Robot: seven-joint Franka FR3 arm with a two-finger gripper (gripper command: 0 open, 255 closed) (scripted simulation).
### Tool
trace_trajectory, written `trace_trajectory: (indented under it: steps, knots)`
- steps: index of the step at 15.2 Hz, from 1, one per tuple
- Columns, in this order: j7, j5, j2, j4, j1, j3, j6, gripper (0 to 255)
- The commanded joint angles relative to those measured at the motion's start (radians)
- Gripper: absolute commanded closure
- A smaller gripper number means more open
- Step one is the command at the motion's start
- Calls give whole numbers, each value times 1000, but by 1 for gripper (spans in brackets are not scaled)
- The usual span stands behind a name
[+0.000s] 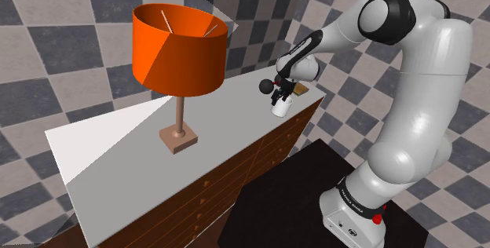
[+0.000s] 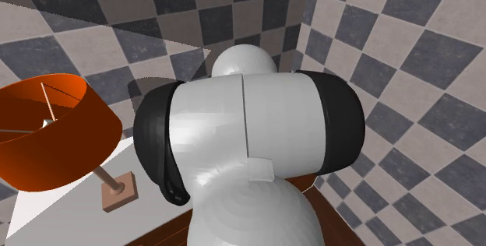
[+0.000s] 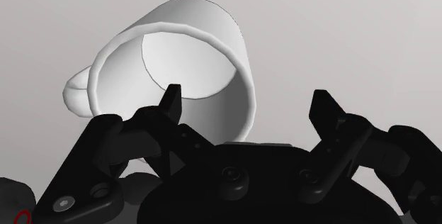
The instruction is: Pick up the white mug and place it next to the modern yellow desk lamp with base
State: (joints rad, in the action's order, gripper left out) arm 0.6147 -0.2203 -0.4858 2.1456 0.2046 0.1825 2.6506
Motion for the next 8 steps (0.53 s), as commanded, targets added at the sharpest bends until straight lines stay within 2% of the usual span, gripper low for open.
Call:
trace_trajectory:
  steps: [1, 3, 4, 8]
  knots:
    - [0, 0, 0, 0, 0, 0, 1, 0]
    - [0, 0, 0, 0, 0, 0, 0, 0]
    - [0, 0, 0, 0, 0, 0, 0, 255]
    - [0, 0, 0, 0, 0, 0, 0, 255]
